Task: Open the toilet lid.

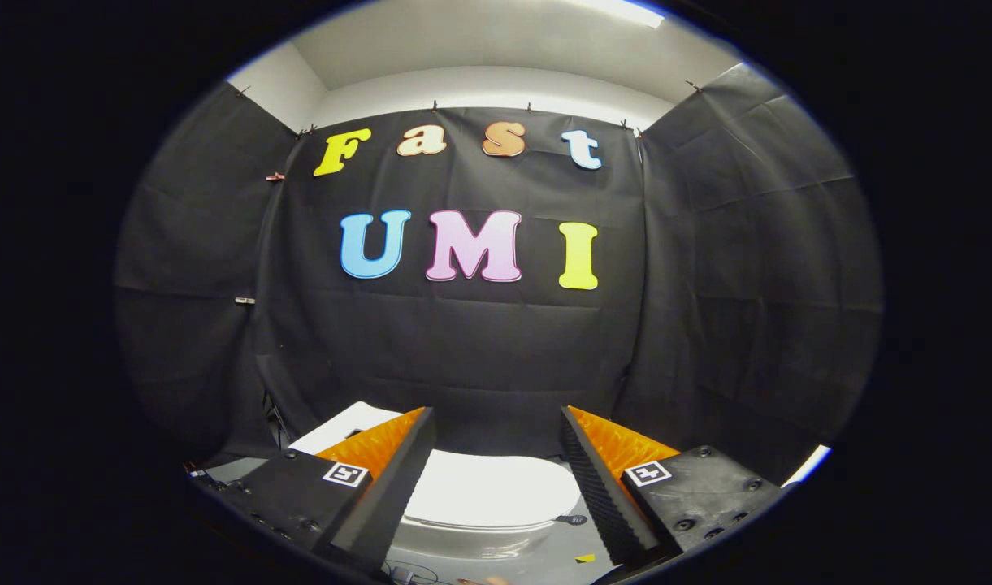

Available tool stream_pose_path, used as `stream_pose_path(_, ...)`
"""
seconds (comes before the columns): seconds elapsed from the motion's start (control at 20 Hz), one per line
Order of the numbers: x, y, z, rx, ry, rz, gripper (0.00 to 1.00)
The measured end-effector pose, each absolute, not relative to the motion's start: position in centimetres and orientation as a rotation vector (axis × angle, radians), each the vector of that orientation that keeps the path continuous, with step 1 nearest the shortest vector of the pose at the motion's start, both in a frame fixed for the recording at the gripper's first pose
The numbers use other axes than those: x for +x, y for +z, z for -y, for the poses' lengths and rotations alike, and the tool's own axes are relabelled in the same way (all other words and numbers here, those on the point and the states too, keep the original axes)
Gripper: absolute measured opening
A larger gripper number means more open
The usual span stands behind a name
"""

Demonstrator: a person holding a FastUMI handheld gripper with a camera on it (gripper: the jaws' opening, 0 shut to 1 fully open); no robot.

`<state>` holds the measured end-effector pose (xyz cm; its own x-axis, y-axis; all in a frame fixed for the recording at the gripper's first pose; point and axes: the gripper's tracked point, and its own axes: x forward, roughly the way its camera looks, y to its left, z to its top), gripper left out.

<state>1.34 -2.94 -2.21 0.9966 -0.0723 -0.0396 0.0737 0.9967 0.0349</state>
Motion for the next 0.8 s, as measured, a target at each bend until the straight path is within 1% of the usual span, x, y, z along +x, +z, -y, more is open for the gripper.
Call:
stream_pose_path(0.2,2.8,-4.1,5.9,0.074,-0.117,-0.061,0.99)
stream_pose_path(0.45,5.9,-9.0,11.5,0.177,-0.196,-0.128,0.99)
stream_pose_path(0.55,7.5,-12.1,14.2,0.22,-0.242,-0.168,1.0)
stream_pose_path(0.6,8.3,-14.0,15.4,0.24,-0.258,-0.196,0.98)
stream_pose_path(0.8,11.2,-22.2,19.4,0.321,-0.308,-0.316,0.98)
